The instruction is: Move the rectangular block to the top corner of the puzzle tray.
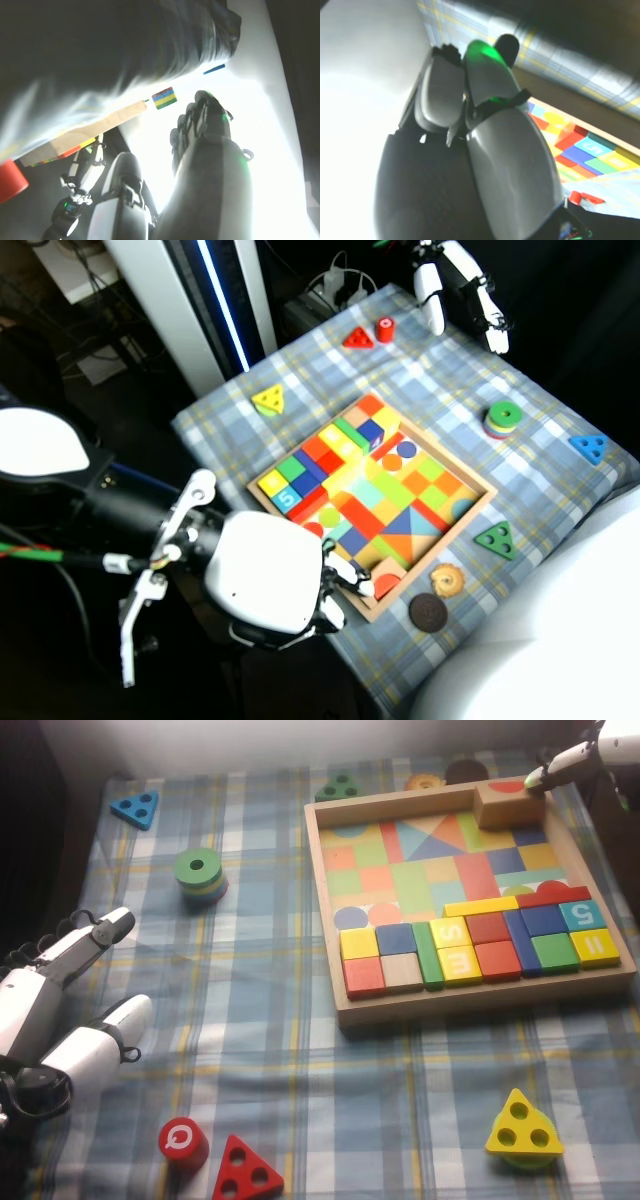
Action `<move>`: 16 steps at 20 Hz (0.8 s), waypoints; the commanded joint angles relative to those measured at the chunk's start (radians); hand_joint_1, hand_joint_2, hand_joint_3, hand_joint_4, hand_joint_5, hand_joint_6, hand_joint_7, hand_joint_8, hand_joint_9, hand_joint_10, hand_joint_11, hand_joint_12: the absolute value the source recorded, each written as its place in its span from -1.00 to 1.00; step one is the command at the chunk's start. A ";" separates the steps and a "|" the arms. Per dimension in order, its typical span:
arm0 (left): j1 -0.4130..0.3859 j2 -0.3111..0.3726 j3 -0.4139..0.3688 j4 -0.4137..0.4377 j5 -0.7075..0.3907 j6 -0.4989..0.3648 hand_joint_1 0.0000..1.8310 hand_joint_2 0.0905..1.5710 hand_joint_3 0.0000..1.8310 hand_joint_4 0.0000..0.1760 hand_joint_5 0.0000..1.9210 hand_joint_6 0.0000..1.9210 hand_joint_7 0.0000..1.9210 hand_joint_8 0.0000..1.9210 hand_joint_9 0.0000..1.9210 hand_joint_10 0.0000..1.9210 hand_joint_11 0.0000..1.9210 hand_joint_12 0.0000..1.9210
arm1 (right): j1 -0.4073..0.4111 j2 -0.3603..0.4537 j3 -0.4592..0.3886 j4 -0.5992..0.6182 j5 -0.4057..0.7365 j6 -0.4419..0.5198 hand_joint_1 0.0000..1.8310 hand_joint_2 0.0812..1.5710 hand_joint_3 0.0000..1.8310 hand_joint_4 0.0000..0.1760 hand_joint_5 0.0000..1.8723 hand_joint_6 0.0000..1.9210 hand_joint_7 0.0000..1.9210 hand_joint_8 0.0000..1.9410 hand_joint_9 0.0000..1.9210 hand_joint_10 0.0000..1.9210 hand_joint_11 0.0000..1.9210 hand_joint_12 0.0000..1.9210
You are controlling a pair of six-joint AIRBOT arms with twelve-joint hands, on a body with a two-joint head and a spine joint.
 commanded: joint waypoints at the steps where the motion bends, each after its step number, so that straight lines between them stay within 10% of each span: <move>1: -0.004 0.008 0.001 0.042 -0.113 -0.010 -0.19 0.74 -1.00 -0.91 -0.65 -1.00 -0.70 -1.00 -0.81 -0.99 -1.00 -0.67 | 0.016 -0.001 0.007 -0.001 -0.054 -0.015 0.86 0.47 -0.99 -1.00 -0.64 -1.00 0.42 1.00 0.62 1.00 0.69 1.00; 4: -0.002 0.008 0.001 0.041 -0.114 -0.013 -0.23 0.75 -1.00 -0.82 -0.66 -1.00 -0.70 -1.00 -0.81 -0.99 -1.00 -0.66 | 0.035 -0.001 0.005 -0.001 -0.054 -0.015 0.83 0.50 -0.99 -1.00 -0.68 -1.00 0.40 1.00 0.62 1.00 0.69 1.00; 5: -0.001 0.008 0.001 0.041 -0.115 -0.014 -0.20 0.75 -1.00 -0.93 -0.65 -1.00 -0.69 -1.00 -0.81 -0.99 -1.00 -0.65 | 0.047 0.001 0.001 -0.001 -0.054 -0.015 0.52 0.60 -0.96 -1.00 -0.70 -1.00 -0.21 0.75 0.57 1.00 0.67 1.00; 8: -0.001 0.007 0.001 0.041 -0.117 -0.014 -0.23 0.76 -1.00 -0.85 -0.66 -1.00 -0.70 -1.00 -0.82 -1.00 -1.00 -0.71 | 0.074 0.009 -0.006 0.034 -0.054 -0.029 0.82 0.54 -1.00 -1.00 -0.70 -1.00 0.32 1.00 0.61 1.00 0.68 1.00; 16: 0.002 0.008 0.001 0.040 -0.122 -0.019 -0.24 0.76 -1.00 -0.84 -0.65 -1.00 -0.68 -1.00 -0.80 -1.00 -1.00 -0.62 | 0.075 0.094 -0.076 0.366 -0.054 -0.222 0.83 0.53 -1.00 -1.00 -0.70 -0.99 0.18 1.00 0.57 1.00 0.64 1.00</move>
